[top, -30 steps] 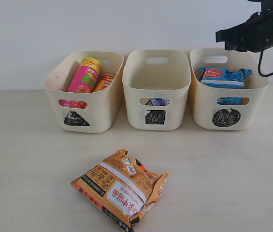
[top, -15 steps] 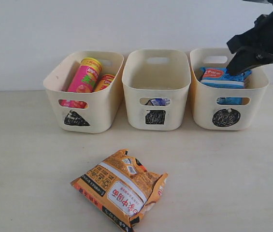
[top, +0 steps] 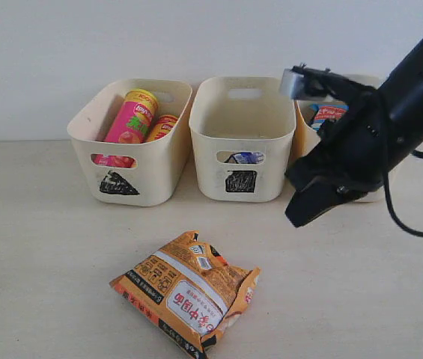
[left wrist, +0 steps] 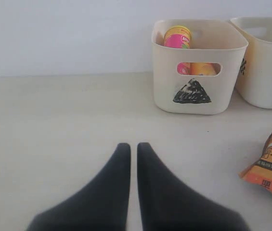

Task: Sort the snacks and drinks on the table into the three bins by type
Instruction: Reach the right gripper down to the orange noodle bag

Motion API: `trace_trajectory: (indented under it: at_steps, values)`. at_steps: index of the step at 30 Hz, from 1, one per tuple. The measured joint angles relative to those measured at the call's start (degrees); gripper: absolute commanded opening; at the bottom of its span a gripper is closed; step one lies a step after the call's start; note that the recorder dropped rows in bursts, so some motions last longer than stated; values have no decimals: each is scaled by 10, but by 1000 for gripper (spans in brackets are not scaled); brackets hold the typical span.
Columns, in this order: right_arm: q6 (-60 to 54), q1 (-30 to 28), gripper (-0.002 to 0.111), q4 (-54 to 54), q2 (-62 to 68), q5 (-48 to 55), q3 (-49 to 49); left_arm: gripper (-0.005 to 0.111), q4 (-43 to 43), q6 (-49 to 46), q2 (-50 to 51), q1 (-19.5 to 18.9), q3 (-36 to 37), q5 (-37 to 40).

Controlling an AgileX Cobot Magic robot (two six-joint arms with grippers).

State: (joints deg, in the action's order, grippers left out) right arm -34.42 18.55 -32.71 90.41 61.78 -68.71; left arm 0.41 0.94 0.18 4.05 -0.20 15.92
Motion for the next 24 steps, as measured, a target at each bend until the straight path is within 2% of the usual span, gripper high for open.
trace_trajectory:
  at_steps: [3,5,8,11,12,19,24]
  values:
    - [-3,52,4,-4,11,-3,6,4,0,0,0,0,0,0]
    - [-19,98,21,-9,23,-32,7,4,0,0,0,0,0,0]
    - [-42,143,58,-11,38,-64,7,4,0,0,0,0,0,0]
    - [-56,179,100,-12,51,-91,7,4,0,0,0,0,0,0]
    - [-59,189,105,-12,56,-103,7,4,0,0,0,0,0,0]
    - [-79,228,105,9,81,-189,7,4,0,0,0,0,0,0]
    - [-9,255,105,120,111,-233,0,4,0,0,0,0,0,0]
